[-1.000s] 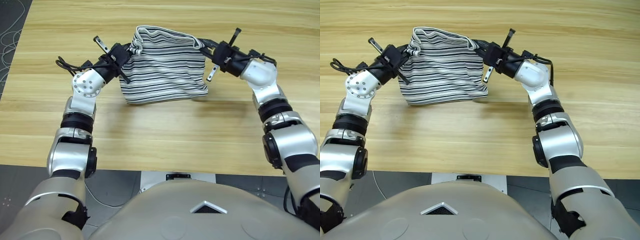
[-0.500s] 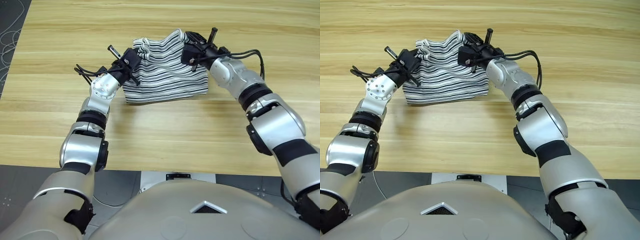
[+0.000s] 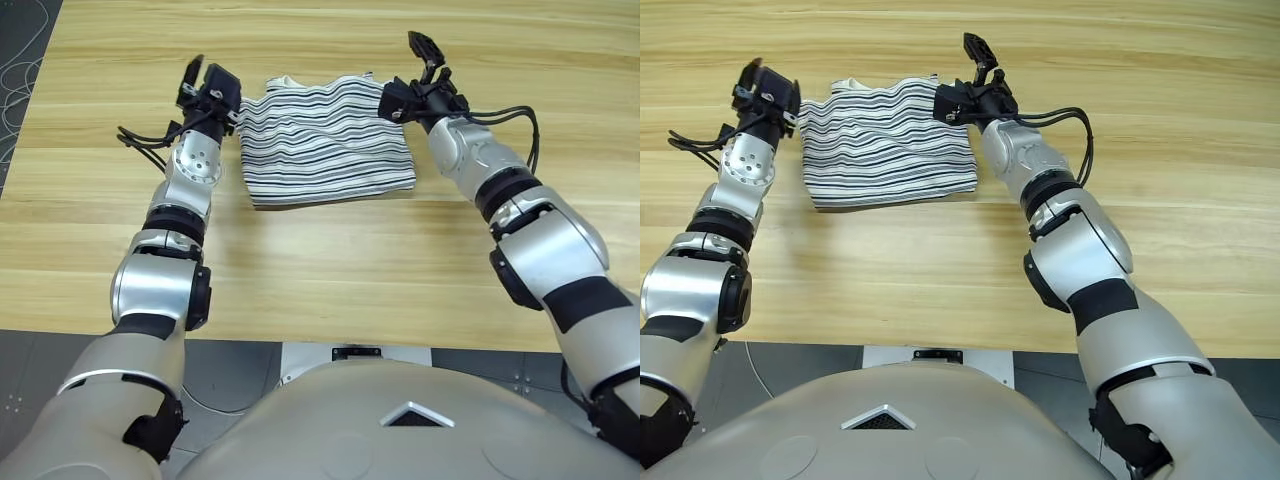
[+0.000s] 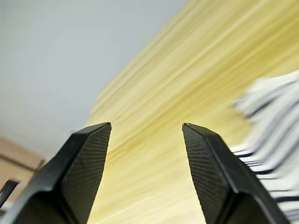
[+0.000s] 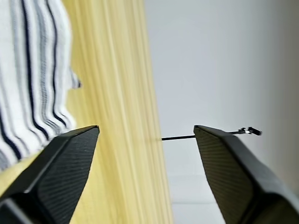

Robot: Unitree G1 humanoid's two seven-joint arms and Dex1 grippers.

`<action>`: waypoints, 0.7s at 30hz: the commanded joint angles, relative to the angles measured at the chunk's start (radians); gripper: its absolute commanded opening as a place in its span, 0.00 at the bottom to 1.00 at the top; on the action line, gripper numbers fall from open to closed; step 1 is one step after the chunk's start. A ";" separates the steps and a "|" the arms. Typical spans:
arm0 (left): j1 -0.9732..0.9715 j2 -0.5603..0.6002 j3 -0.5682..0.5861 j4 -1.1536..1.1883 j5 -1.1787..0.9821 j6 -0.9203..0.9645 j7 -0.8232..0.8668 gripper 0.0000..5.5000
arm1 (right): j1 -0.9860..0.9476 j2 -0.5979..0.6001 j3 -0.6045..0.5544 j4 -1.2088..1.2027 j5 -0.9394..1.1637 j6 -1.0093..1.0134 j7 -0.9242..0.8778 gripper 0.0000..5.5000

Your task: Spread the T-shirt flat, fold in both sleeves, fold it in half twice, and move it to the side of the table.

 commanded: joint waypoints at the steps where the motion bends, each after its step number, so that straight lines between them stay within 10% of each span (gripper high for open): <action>1: -0.022 -0.004 0.021 -0.079 -0.014 -0.139 0.041 0.51 | -0.006 -0.011 -0.053 -0.048 0.056 -0.129 -0.074 0.76; 9: -0.127 -0.210 0.019 0.081 -0.082 -0.103 -0.171 0.51 | 0.263 0.043 -0.202 -0.179 0.337 -0.383 0.276 0.76; 21: -0.084 -0.184 -0.010 0.167 -0.008 -0.039 -0.156 0.51 | 0.372 -0.026 -0.168 -0.271 0.283 -0.295 0.407 0.76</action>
